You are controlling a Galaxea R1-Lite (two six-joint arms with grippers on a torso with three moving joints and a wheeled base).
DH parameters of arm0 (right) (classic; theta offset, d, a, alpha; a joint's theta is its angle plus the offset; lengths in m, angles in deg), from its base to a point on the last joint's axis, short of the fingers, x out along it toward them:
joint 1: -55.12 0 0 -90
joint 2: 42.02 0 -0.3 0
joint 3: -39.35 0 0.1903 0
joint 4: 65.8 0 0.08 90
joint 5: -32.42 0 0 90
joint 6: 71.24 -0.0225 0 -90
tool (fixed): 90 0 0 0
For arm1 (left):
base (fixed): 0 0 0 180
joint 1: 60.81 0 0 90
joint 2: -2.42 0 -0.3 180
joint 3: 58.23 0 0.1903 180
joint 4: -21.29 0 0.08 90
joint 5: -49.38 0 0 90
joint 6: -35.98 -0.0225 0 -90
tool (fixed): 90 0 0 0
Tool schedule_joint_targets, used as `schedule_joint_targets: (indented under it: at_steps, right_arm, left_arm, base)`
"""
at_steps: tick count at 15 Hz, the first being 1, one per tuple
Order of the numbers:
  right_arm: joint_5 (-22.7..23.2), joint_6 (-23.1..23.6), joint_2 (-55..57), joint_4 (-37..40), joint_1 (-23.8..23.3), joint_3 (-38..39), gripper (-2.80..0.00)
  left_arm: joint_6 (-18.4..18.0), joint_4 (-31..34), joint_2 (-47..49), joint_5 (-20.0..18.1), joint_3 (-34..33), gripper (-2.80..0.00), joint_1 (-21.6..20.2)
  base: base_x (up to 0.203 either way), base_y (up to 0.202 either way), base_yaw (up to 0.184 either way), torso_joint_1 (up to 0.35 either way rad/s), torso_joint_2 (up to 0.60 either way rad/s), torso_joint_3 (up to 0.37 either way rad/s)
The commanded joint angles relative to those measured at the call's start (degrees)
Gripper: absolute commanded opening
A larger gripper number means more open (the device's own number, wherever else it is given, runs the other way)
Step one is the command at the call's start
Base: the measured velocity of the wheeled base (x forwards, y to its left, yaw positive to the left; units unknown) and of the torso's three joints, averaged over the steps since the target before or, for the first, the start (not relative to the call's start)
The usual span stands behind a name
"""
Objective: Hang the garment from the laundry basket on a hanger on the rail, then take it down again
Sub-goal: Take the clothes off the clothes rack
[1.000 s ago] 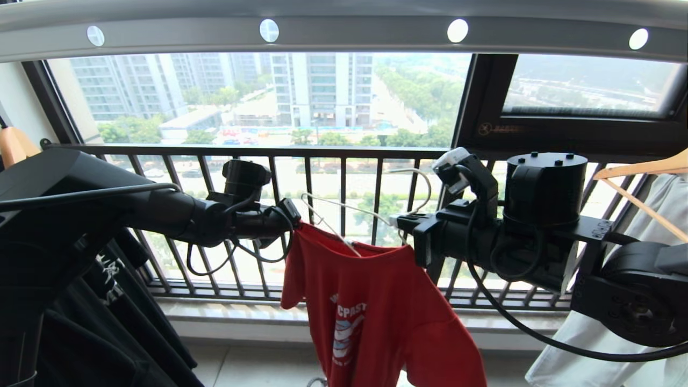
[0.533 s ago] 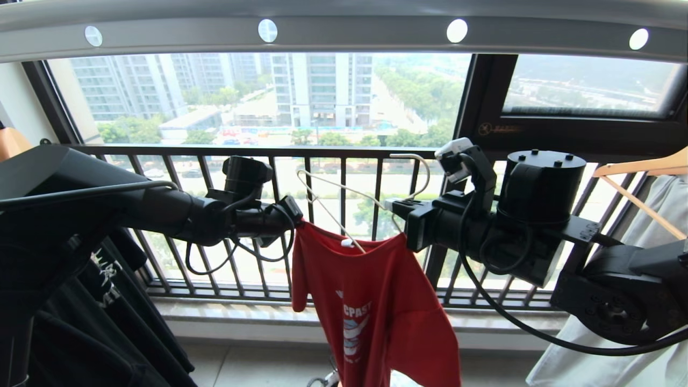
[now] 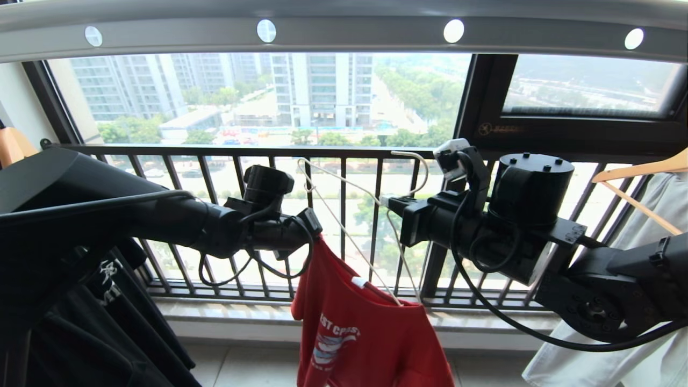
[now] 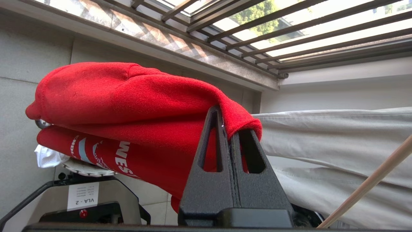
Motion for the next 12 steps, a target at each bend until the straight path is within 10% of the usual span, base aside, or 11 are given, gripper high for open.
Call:
schedule_joint_targets:
  at_steps: [1, 12]
  right_arm:
    - [-0.78, -0.28, 0.39, -0.23, 0.02, -0.68, -2.8]
    - [-8.33, -2.48, 3.73, -2.61, -1.57, -5.81, -2.8]
  left_arm:
    - [0.18, 0.31, -0.12, 0.23, -0.23, -2.8, 1.24]
    - [0.16, 6.91, -5.86, 0.15, -0.32, -2.8, 6.23]
  base:
    - [0.0, 0.0, 0.0, 0.0, 0.0, 0.0]
    - [0.0, 0.0, 0.0, 0.0, 0.0, 0.0]
